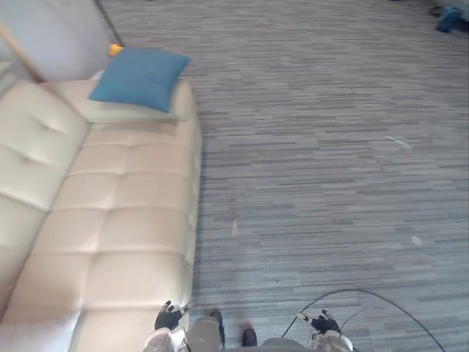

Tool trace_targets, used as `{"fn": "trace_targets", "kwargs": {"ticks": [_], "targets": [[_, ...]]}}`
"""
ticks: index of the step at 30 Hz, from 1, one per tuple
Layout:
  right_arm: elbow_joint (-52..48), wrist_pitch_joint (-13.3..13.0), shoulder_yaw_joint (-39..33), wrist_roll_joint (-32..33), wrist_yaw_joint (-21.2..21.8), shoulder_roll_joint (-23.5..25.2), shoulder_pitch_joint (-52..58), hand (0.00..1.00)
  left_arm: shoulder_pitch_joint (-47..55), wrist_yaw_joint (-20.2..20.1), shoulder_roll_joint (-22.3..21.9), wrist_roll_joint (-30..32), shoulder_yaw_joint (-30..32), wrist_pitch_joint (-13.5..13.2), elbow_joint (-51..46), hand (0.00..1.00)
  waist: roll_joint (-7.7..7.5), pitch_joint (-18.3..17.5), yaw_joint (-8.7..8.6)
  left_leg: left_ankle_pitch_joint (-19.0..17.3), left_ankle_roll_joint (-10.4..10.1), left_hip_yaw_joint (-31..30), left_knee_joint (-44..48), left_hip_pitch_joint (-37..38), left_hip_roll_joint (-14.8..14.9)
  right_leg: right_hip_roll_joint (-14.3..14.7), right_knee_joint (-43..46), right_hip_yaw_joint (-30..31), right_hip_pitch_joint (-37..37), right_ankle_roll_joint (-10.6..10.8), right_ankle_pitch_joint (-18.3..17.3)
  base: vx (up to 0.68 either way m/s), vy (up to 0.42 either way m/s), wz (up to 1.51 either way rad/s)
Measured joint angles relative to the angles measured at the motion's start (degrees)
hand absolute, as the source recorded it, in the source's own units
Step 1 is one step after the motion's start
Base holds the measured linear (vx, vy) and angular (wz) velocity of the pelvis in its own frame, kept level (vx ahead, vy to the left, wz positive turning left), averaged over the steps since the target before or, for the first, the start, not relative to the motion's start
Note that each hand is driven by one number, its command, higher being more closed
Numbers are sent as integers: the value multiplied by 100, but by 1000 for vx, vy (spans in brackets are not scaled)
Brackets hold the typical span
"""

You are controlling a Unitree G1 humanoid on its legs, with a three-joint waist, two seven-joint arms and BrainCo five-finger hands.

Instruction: Pick up cushions and gather them together orderly.

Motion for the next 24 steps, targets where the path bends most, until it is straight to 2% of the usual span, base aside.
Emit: {"fn": "trace_targets", "kwargs": {"ticks": [1,2,3,4,6,7,9,10,11,12,13,14,15,16,17,18,19,20,21,23,24], "targets": [[-103,-3,5,0,16,7,14,0,-22,3,25,2,-54,30,57,0,26,19,-4,-120,0,67,30,183,51,-90,795,-174,-284,257,87,319,56,-52],[-113,-25,9,-2,21,-3,13,0,-25,7,61,2,-128,63,93,0,48,36,-36,-183,7,97,23,340,57,-224,1325,-345,-472,281,106,313,16,-24],[-123,-45,12,-3,38,-17,5,0,-69,14,96,0,-258,72,121,0,50,44,-92,-269,37,120,-38,657,85,-540,1967,-698,-658,-29,26,334,-17,-9],[-128,-53,8,-6,42,-25,-8,0,-134,20,75,-2,-286,69,130,0,67,26,-115,-376,-5,137,-176,916,190,-792,2061,-992,-802,-222,-70,352,-33,-5],[-74,-47,-2,-8,53,-3,-109,0,-181,23,59,-7,-277,69,150,0,45,52,-117,-396,-49,203,-532,1312,272,-1010,1668,-1226,-954,-394,-180,391,-89,-15],[-75,-50,-22,-8,58,9,-160,0,-183,24,40,-8,-283,72,167,0,55,57,-142,-397,-48,290,-779,1588,353,-1096,1145,-1269,-1113,-397,-160,504,-194,-25],[-73,-49,-59,-6,63,-5,-267,0,-231,27,40,-6,-333,73,218,0,64,69,-284,-407,-66,282,-1110,1838,439,-1088,229,-1186,-1417,-413,185,444,-232,-6],[-45,-49,-64,-7,60,-17,-279,0,-255,23,74,-3,-454,70,278,0,-10,129,-336,-406,-67,215,-1224,2010,351,-1060,-664,-922,-1360,-381,692,485,-283,5],[67,-44,-130,-8,63,-95,-299,0,-363,16,107,9,-460,75,368,0,-51,241,-338,-413,-77,-92,-1193,2230,350,-1009,-824,-737,-1253,-632,1267,498,-291,-1],[151,-44,-206,-8,60,-172,-368,0,-408,21,38,16,-432,66,403,0,99,283,-306,-325,-175,-284,-1058,2227,466,-957,-655,-820,-1203,-653,1067,393,-234,-3],[160,-44,-249,-7,59,-198,-382,0,-421,15,21,26,-433,65,414,0,155,282,-314,-289,-227,-401,-942,2175,498,-939,-568,-805,-1226,-670,941,488,-305,7],[175,-27,-351,0,27,-277,-308,0,-414,22,-151,94,-413,62,418,0,291,274,-359,-168,-392,-687,-376,2002,610,-895,-298,-908,-1183,-733,540,491,-304,22],[143,-46,-398,38,18,-272,-296,0,-416,23,-194,115,-324,52,390,0,388,301,-374,-54,-502,-903,439,1667,706,-855,-254,-1013,-1022,-768,341,590,-368,44],[146,-41,-380,34,9,-279,-314,0,-445,11,-244,115,-213,67,314,0,446,359,-429,471,-603,-1166,1950,981,841,-786,-352,-1140,-683,-822,180,487,-267,47],[146,-43,-313,39,-9,-297,-325,0,-448,10,-273,112,-173,61,210,0,443,409,-374,641,-744,-1185,3242,387,1018,-685,-577,-1279,-234,-909,90,489,-236,37],[148,-44,-238,41,-14,-288,-322,0,-446,12,-260,112,-174,54,138,0,441,423,-335,578,-716,-1062,3719,139,1112,-634,-721,-1310,10,-951,51,501,-175,17],[152,-44,-129,51,-17,-215,-308,0,-445,10,-214,111,-177,51,17,0,344,486,-277,391,-644,-752,4160,-270,1164,-619,-1018,-1362,486,-968,2,391,-109,14],[149,-45,-68,53,-20,-180,-313,0,-447,10,-199,110,-184,49,-41,0,299,494,-273,317,-573,-600,4183,-456,1166,-629,-1202,-1411,710,-953,-8,555,-142,37],[146,-41,-14,108,-19,-147,-357,0,-450,5,-193,107,-215,40,-177,0,229,464,-254,126,-378,-137,3808,-962,1124,-654,-1669,-1541,1191,-920,-15,516,-103,42],[142,-39,20,111,-20,-110,-370,0,-451,0,-215,109,-222,8,-250,0,222,452,-231,59,-276,287,3005,-1238,1017,-682,-2005,-1625,1544,-845,2,510,-37,31],[140,-34,0,110,-27,-106,-388,0,-456,2,-238,112,-225,-46,-265,0,223,452,-176,79,-253,691,1916,-1302,843,-719,-2247,-1676,1802,-800,24,545,57,14]]}}
